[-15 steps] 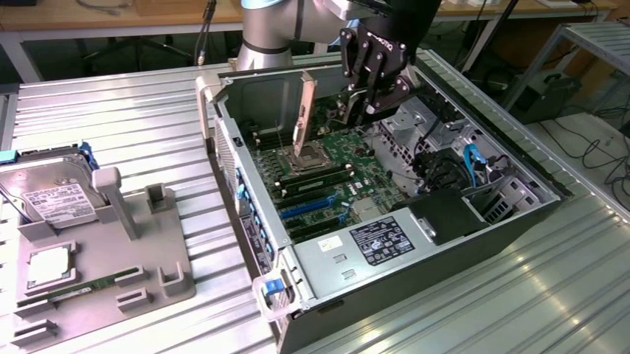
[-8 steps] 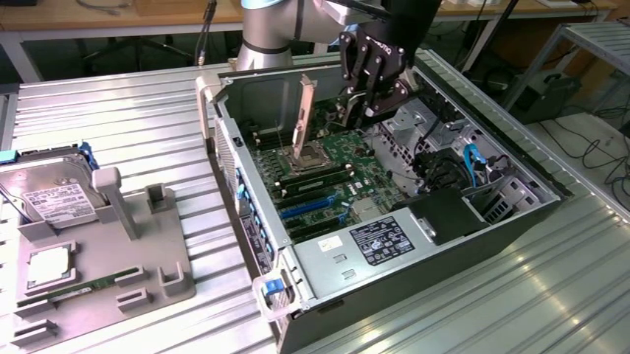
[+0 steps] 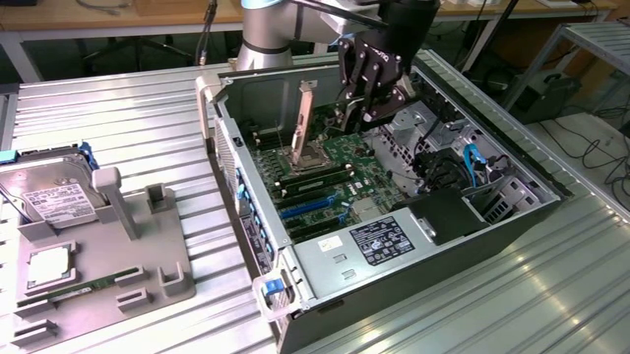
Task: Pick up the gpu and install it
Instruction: 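Insert the gpu into the slot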
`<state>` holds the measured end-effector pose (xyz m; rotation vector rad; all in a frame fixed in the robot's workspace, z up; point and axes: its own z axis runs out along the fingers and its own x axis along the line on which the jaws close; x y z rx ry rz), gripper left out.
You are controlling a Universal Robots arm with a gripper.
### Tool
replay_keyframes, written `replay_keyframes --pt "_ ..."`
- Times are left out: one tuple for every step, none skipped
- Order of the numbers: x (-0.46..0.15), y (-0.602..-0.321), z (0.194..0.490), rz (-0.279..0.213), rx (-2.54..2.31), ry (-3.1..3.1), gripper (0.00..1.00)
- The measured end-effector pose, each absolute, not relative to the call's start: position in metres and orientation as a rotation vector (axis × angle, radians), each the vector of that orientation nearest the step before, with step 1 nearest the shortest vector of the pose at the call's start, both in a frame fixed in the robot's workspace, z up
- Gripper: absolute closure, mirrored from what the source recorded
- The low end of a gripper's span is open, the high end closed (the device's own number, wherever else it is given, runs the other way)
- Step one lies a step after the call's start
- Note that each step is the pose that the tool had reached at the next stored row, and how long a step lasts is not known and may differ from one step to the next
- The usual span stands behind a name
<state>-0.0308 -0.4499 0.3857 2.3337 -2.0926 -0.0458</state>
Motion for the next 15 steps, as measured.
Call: replay_keyframes --pt "-0.0308 -0.4498 0.3844 -0.046 2.332 -2.095 0.72" --pt "-0.0308 -0.4498 0.3832 -0.046 2.330 -2.097 0.72" --pt "-0.0308 -0.4498 0.3823 -0.046 2.329 -2.098 0.72" --pt "-0.0308 -0.4498 0.3815 -0.046 2.328 -2.099 0.72" --pt "-0.0308 -0.4498 0.3808 -0.046 2.327 -2.099 0.72" --pt "-0.0308 -0.4498 0.3804 -0.046 2.327 -2.100 0.72" --pt "-0.0308 -0.4498 0.3802 -0.046 2.326 -2.101 0.72" --pt "-0.0310 -0.4499 0.3798 -0.046 2.325 -2.102 0.72" --pt "-0.0310 -0.4500 0.3787 -0.046 2.322 -2.107 0.72" --pt "-0.0310 -0.4500 0.3780 -0.046 2.313 -2.116 0.72" --pt "-0.0310 -0.4500 0.3770 -0.046 2.295 -2.136 0.72" --pt "-0.0310 -0.4500 0.3762 -0.046 2.278 -2.155 0.72" --pt "-0.0310 -0.4500 0.3753 -0.046 2.262 -2.172 0.72" --pt "-0.0310 -0.4500 0.3749 -0.046 2.252 -2.181 0.72" --pt "-0.0310 -0.4500 0.3746 -0.046 2.248 -2.186 0.72"
